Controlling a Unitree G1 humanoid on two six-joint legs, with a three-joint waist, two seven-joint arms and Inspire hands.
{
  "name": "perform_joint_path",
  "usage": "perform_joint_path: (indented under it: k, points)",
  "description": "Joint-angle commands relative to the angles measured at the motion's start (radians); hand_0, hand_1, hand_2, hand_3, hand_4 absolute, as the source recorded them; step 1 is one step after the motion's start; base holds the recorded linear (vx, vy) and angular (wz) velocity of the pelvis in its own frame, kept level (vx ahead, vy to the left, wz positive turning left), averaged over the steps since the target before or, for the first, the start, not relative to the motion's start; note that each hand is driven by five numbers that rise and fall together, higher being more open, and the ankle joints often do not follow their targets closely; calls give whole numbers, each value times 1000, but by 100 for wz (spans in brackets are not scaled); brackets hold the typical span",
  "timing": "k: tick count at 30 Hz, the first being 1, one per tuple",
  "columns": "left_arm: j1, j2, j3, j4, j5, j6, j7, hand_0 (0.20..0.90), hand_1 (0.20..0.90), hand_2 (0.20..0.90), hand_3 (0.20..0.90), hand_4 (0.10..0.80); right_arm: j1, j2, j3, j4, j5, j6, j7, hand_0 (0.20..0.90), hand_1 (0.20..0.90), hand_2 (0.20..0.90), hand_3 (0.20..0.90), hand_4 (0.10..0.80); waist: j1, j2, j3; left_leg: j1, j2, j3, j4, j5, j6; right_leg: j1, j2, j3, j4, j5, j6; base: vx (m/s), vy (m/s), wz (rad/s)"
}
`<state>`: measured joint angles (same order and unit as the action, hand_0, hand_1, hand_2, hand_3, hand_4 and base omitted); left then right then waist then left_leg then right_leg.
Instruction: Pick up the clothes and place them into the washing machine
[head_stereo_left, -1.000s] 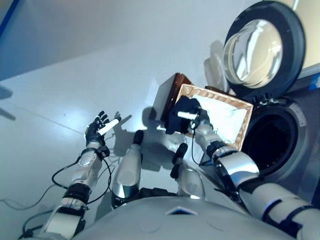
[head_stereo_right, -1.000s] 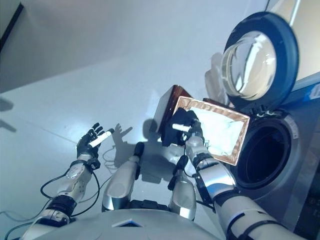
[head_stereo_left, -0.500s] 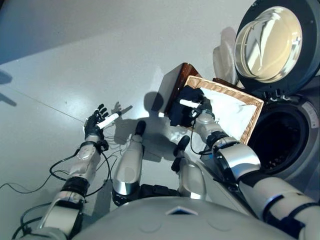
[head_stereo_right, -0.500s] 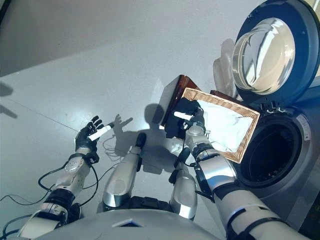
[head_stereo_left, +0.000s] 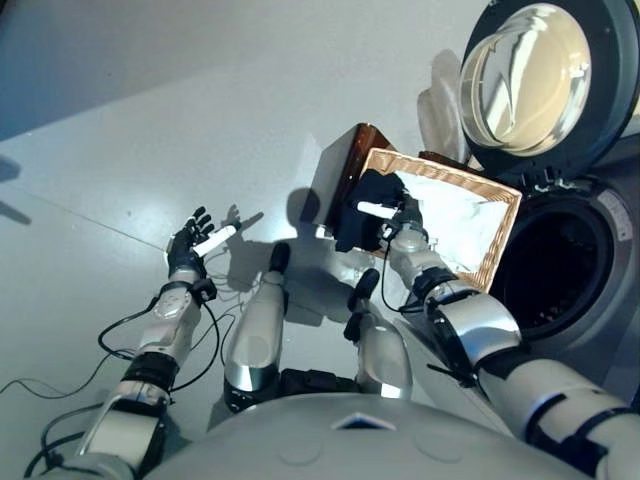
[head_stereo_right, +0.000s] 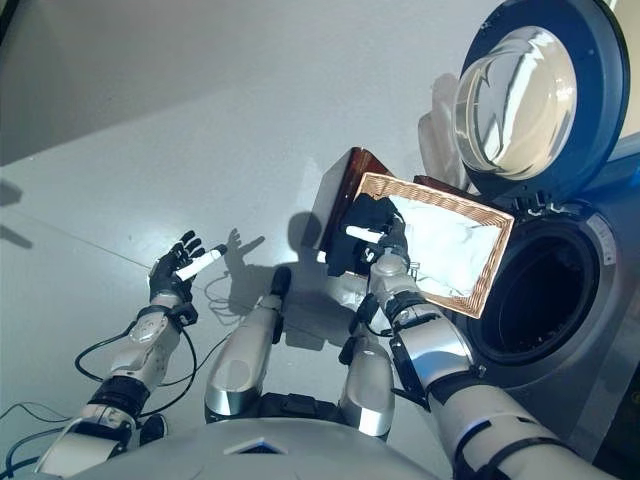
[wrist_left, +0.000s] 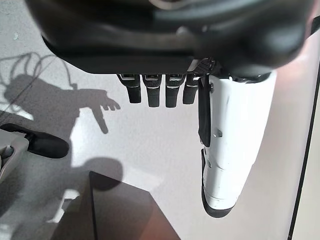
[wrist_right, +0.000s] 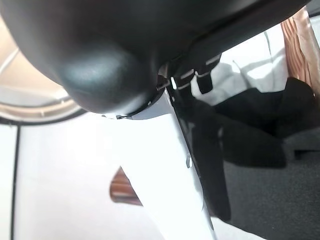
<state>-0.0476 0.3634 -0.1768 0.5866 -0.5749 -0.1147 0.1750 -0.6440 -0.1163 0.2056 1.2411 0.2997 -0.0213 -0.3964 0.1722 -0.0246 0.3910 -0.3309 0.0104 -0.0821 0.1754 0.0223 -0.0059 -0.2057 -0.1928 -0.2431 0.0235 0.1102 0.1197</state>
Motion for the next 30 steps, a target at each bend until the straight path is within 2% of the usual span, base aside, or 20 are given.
perform_joint_path:
  k: [1, 4, 17, 30]
  points:
    - [17, 25, 17, -32, 48, -50, 12, 900, 900, 900, 900, 800, 45, -37, 48, -112, -49, -53, -37, 900, 900, 900, 900, 800, -9, -28, -61, 37, -4, 42, -59, 11, -1, -24, -17, 46, 111, -48, 9, 8, -20, -18]
    - [11, 12, 21, -16, 47, -52, 25, 900, 900, 900, 900, 800, 94, -13, 69, -201, -59, -66, -43, 900, 900, 900, 900, 800, -22, -36, -70, 45, 1, 45, -66, 12, -1, -22, -14, 46, 111, -53, 8, 3, -12, -13]
    - [18, -2, 35, -27, 45, -64, 54, 900, 900, 900, 900, 800, 187, 50, 141, -315, -112, -75, -61, 900, 900, 900, 900, 800, -31, -45, -79, 52, -3, 41, -70, 12, 1, -15, -17, 39, 112, -53, 11, 1, 1, -1]
    - [1, -12, -2, -27, 47, -97, 103, 900, 900, 900, 900, 800, 208, 87, 161, -331, -166, -89, -166, 900, 900, 900, 900, 800, -28, -22, -69, 36, -19, 33, -65, 18, 4, -17, -32, 26, 111, -42, 16, -10, 17, 1]
